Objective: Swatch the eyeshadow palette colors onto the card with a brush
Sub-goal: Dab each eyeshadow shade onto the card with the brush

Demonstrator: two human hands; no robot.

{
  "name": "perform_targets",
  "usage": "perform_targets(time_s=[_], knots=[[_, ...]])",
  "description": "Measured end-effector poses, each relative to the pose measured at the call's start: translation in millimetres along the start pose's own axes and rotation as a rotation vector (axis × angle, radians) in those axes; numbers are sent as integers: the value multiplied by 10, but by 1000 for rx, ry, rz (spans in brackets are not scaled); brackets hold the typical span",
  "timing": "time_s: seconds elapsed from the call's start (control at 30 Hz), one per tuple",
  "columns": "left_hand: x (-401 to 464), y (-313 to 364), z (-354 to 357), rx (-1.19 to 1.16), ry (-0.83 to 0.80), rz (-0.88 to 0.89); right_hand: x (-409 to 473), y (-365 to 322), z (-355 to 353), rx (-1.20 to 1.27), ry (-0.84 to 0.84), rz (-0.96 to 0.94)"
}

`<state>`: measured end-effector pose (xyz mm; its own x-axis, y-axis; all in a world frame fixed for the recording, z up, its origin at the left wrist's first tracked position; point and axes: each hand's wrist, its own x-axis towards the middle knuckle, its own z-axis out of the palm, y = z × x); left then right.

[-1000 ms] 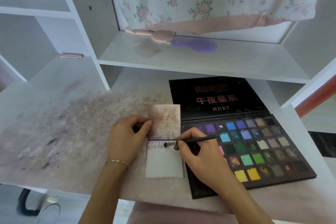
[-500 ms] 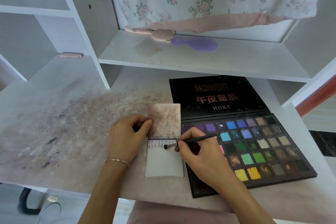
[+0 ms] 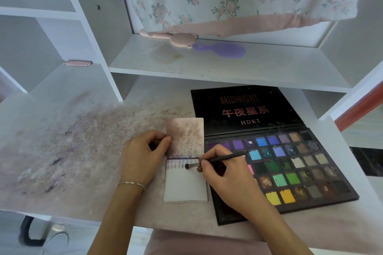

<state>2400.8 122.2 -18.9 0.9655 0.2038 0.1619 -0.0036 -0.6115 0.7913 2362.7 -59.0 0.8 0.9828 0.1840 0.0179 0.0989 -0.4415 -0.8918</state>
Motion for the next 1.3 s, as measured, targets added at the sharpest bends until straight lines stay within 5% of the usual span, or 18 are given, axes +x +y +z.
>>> perform_targets(time_s=[0.67,0.93,1.3], knots=[[-8,13,-8,-9,-14,-1,4,22,16,-6,24,-35],[-9,10,-13,-10,-11,-3,-77,45,-188,242,310,-65],[15,34,-18,-27,-4,-52,-372,285,-655,265,684,-17]])
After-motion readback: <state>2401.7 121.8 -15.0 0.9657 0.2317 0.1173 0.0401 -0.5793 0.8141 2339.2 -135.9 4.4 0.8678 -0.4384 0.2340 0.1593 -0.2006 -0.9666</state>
